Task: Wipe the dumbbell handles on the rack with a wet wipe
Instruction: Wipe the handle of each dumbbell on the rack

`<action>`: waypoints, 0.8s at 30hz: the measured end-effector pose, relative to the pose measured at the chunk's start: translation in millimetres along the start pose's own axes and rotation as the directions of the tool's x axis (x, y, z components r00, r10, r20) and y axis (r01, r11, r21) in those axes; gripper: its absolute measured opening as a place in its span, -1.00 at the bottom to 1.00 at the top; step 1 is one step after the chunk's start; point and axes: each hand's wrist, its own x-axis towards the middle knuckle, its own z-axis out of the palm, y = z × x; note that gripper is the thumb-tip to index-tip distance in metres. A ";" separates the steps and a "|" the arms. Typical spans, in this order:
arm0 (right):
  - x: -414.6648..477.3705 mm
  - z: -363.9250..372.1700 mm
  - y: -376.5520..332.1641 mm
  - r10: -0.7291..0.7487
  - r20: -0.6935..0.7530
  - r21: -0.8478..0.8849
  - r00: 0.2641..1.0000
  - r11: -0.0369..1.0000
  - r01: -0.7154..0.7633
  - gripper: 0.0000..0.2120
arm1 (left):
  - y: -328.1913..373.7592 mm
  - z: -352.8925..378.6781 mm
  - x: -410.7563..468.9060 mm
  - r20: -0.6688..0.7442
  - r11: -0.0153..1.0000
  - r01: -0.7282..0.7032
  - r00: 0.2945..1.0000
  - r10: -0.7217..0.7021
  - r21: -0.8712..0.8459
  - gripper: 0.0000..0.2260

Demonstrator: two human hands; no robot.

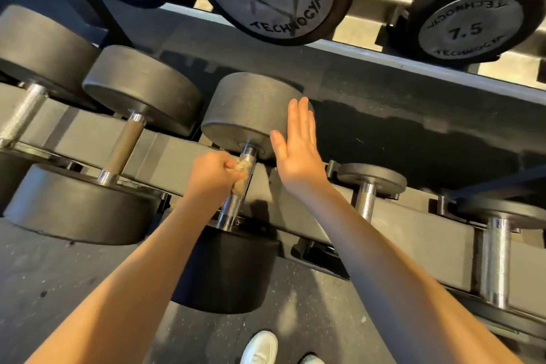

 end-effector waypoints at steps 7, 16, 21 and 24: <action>2.5 -0.7 0.0 0.016 0.016 0.001 1.000 1.000 -0.016 -0.40 | 10.6 3.7 18.4 -0.141 0.985 -0.071 0.989 0.049 -0.154 -0.99; -1.8 -10.6 -13.5 0.070 0.076 -0.032 0.995 0.997 -0.068 -0.39 | -8.2 -1.1 -0.5 0.084 0.998 0.056 0.995 -0.059 0.039 -0.84; -2.5 -8.9 -14.0 0.081 0.060 -0.060 0.995 0.995 -0.077 -0.39 | -3.6 -1.9 12.8 0.018 0.991 0.015 1.000 -0.012 -0.135 -0.90; -2.1 -6.6 -11.0 0.070 0.038 -0.096 0.997 0.993 -0.066 -0.40 | 7.8 -1.2 25.0 -0.050 0.979 -0.083 0.996 0.075 -0.185 -0.84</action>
